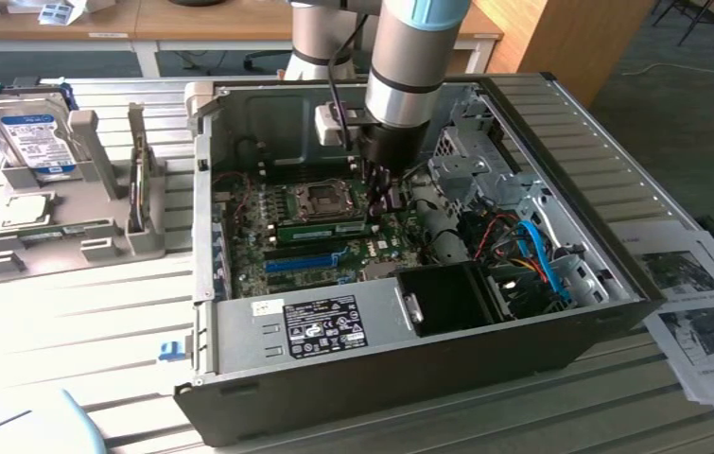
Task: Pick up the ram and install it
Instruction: 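Press down the ram until it locks into place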
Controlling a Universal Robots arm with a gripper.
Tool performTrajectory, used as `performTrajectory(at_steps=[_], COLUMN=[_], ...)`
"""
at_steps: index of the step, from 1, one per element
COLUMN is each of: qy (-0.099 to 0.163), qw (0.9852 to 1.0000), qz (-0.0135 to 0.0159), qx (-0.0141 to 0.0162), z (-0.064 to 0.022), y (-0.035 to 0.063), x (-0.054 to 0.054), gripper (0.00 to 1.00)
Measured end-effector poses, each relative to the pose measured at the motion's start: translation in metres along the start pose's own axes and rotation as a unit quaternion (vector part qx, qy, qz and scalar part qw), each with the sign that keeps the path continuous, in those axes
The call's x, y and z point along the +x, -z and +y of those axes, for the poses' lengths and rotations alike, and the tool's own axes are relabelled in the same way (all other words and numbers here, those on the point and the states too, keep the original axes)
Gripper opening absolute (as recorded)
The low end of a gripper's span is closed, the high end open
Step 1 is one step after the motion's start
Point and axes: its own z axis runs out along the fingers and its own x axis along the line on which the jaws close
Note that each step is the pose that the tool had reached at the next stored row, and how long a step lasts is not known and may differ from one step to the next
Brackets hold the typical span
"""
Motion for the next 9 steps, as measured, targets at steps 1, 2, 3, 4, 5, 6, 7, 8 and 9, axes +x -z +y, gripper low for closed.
performTrajectory(at_steps=[1, 2, 3, 4, 5, 6, 7, 8, 9], qy=[0.0, 0.0, 0.0, 0.0, 0.0, 0.0, 0.0, 0.0, 0.0], qw=[1.0, 1.0, 1.0, 1.0, 1.0, 1.0, 1.0, 1.0, 1.0], qz=[0.0001, 0.0, 0.0001, 0.0001, 0.0001, 0.0001, 0.0001, 0.0, 0.0001], qx=[0.0, 0.0, 0.0, 0.0, 0.0, 0.0, 0.0, 0.0, 0.0], z=[0.0, 0.0, 0.0, 0.0, 0.0, 0.0, 0.0, 0.0, 0.0], y=[0.0, -0.0002, -0.0004, -0.0005, -0.0006, -0.0008, -0.0009, -0.0011, -0.0013], x=[0.0, 0.0, 0.0, 0.0, 0.0, 0.0, 0.0, 0.0, 0.0], gripper=[0.09, 0.09, 0.09, 0.09, 0.09, 0.09, 0.09, 0.09, 0.09])
